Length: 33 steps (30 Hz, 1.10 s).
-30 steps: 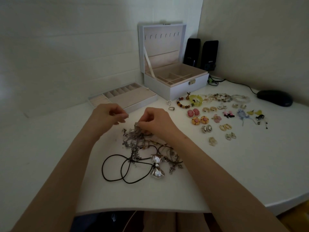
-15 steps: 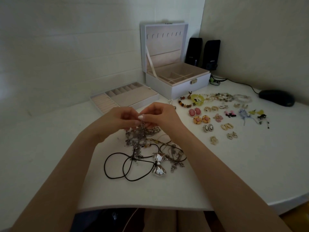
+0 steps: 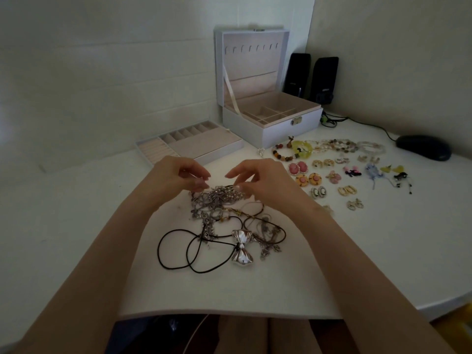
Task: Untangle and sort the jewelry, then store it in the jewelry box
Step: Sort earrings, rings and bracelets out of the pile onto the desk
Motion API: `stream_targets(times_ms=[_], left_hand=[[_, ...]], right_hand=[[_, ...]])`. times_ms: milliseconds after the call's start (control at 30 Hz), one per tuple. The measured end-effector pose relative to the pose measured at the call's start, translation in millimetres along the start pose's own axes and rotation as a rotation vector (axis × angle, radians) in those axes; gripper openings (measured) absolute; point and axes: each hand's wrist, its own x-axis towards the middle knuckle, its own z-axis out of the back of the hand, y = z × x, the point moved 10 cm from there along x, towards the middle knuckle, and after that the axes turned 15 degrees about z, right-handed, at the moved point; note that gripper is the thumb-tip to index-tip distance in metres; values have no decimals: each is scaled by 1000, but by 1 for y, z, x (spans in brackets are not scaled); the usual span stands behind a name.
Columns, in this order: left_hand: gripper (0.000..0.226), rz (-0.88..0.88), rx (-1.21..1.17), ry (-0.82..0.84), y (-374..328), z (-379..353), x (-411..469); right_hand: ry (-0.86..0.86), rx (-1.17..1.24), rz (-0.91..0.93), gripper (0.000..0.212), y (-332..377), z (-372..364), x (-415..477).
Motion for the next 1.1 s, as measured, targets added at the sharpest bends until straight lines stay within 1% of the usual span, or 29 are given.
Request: stream_targets(times_ms=[167,233,300,367,433,500,567,633,700,767,867,967,1100], left_hand=[[10,24,16,-32,3,3,1],[9,26,23,-70,4,8,1],[13,13,48,-64,1,6,0],[15,-11,137,-8,-2,-8,-2],[15,-21,242,51,-1,-25,-2],[17,-26,350,57,2,-33,0],[18,-29,422,26,2,-32,1],[15,-32,459,0,2,-27,2],[14,-31,461,-30,4,-19,3],[18,-21,452,-70,7,-10,4],[22,14,414,-108,12,2,7],[19,17,401,-105,12,3,7],[13,9,424,-21,9,-3,4]], right_hand=[[-8,-172,-38,25,-11,19,-14],[25,-181,-46,24,-12,14,-15],[50,-200,-33,22,-10,7,-13],[55,-237,-22,20,-7,0,-9],[96,-321,-19,22,-6,-9,-7],[130,-406,-24,19,-7,-14,-6],[116,-438,-17,13,-7,-14,-5],[82,-400,-7,8,-8,-11,-5],[0,-265,-26,3,-13,-5,-8],[-82,-145,-59,10,-19,4,-11],[-113,-91,-88,22,-24,11,-13],[-89,-77,-83,23,-22,11,-14],[75,-123,-77,17,-15,-1,-13]])
